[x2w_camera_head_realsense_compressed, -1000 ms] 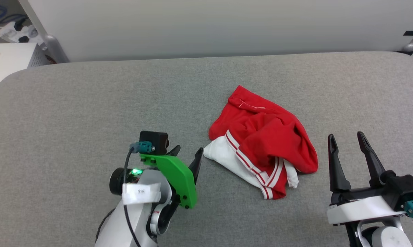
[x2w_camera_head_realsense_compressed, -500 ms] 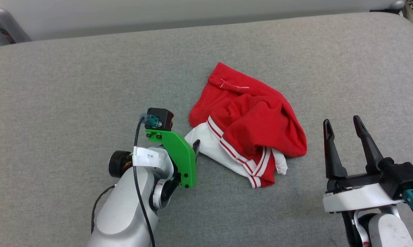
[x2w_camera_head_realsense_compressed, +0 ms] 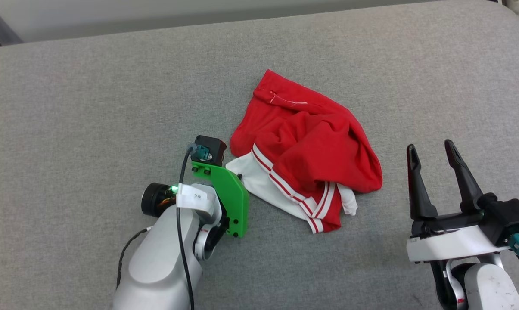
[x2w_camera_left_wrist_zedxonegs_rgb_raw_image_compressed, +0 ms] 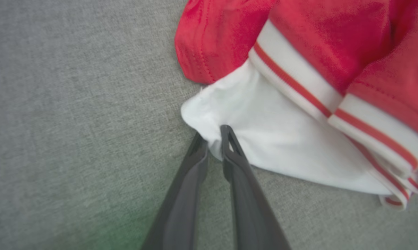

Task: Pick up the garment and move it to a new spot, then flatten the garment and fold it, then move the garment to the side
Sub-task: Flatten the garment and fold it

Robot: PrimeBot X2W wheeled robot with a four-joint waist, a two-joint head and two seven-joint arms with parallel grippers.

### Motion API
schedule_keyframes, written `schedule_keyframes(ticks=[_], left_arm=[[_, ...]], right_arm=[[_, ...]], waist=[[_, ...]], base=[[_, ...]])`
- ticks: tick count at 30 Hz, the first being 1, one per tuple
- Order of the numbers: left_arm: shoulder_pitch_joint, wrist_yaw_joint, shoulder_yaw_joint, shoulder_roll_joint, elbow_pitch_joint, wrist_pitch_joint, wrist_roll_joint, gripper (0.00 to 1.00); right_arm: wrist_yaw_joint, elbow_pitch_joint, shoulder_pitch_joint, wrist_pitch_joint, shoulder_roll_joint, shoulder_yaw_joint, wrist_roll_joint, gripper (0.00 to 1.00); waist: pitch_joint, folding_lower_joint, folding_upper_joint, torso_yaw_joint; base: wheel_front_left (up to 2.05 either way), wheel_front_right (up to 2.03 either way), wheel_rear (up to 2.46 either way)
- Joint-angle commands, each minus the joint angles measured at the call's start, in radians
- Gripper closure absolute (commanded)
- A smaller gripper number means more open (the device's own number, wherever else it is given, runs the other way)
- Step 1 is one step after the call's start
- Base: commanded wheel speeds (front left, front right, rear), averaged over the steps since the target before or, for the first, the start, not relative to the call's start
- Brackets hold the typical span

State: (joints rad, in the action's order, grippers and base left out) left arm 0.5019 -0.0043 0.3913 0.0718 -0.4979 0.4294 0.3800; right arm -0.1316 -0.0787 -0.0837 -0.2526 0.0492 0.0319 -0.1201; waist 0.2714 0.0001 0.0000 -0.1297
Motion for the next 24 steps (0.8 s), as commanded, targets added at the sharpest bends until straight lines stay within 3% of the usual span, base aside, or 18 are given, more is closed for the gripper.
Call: schedule_keyframes(ticks=[1, 7, 8, 14, 19, 24], left_arm=[[-0.022, 0.001, 0.004, 0.008, -0.019, -0.012, 0.001, 1.0], [-0.056, 0.011, -0.042, 0.044, 0.055, -0.102, 0.02, 1.0], [-0.097, 0.025, -0.086, 0.088, 0.176, -0.108, 0.045, 1.0], [-0.208, 0.063, -0.178, 0.173, 0.386, -0.046, 0.103, 1.0], [-0.32, 0.113, -0.255, 0.224, 0.441, -0.01, 0.139, 1.0], [-0.406, 0.093, -0.251, 0.239, 0.405, 0.039, 0.179, 1.0]], right_arm=[[0.001, 0.003, -0.008, -0.009, 0.001, -0.005, -0.01, 0.0], [0.001, 0.023, 0.012, -0.009, 0.001, -0.009, -0.008, 0.0], [0.001, 0.033, 0.029, -0.009, 0.001, -0.007, -0.008, 0.0], [0.001, 0.04, 0.051, -0.009, 0.001, -0.006, -0.015, 0.0], [0.001, 0.046, 0.056, -0.009, 0.001, -0.002, -0.015, 0.0], [0.001, 0.051, 0.056, -0.009, 0.001, 0.002, -0.012, 0.0]], waist=[[-0.012, -0.0001, 0.0, 0.009], [-0.077, -0.0001, 0.0, 0.042], [-0.118, -0.0001, 0.0, 0.069], [-0.156, -0.0001, 0.0, 0.104], [-0.162, -0.0001, 0.0, 0.119], [-0.164, -0.0001, 0.0, 0.125]], base=[[0.0, 0.0, 0.0], [0.0, 0.0, 0.0], [0.0, 0.0, 0.0], [0.0, 0.0, 0.0], [0.0, 0.0, 0.0], [0.0, 0.0, 0.0]])
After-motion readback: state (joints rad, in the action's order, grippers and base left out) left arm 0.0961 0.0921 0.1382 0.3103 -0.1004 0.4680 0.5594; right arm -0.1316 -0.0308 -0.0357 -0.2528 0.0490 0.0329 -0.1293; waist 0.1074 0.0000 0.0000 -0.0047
